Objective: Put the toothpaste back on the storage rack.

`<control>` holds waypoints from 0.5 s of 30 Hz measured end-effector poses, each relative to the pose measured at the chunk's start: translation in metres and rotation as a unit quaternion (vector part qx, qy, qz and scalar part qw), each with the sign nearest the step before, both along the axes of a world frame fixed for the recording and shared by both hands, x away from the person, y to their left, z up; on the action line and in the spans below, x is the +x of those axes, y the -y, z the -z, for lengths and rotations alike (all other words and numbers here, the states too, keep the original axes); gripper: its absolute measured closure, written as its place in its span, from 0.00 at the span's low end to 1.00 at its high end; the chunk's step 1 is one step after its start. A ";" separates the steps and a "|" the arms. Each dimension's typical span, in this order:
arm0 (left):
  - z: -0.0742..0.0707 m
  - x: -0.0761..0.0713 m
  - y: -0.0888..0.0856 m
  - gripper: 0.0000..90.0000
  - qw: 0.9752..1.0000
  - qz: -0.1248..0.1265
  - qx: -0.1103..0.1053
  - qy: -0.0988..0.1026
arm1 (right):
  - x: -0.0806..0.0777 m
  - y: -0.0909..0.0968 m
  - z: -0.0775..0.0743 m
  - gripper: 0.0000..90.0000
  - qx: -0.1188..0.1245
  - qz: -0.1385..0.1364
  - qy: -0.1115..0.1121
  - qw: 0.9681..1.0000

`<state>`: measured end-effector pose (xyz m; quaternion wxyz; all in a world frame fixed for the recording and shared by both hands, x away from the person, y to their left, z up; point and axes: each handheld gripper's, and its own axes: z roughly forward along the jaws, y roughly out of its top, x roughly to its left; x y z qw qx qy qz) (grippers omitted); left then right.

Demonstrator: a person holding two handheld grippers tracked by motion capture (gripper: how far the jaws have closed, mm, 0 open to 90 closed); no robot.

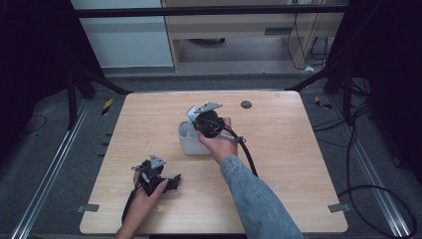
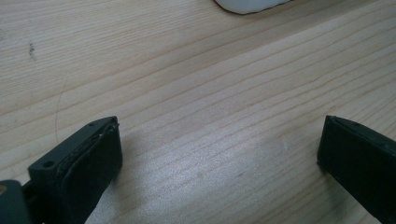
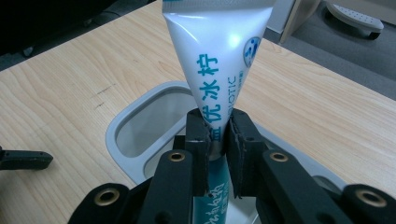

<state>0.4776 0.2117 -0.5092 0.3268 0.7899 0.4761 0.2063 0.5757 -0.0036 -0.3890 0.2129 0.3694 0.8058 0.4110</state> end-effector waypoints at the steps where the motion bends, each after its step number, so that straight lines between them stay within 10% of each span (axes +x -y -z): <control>1: 0.000 0.000 0.000 0.00 1.000 0.000 0.000 0.000 | 0.000 0.000 0.000 0.88 0.000 0.000 -0.001 1.000; 15: 0.000 0.000 0.000 0.00 1.000 0.001 0.001 0.001 | 0.005 -0.008 0.000 0.88 -0.008 -0.001 -0.005 1.000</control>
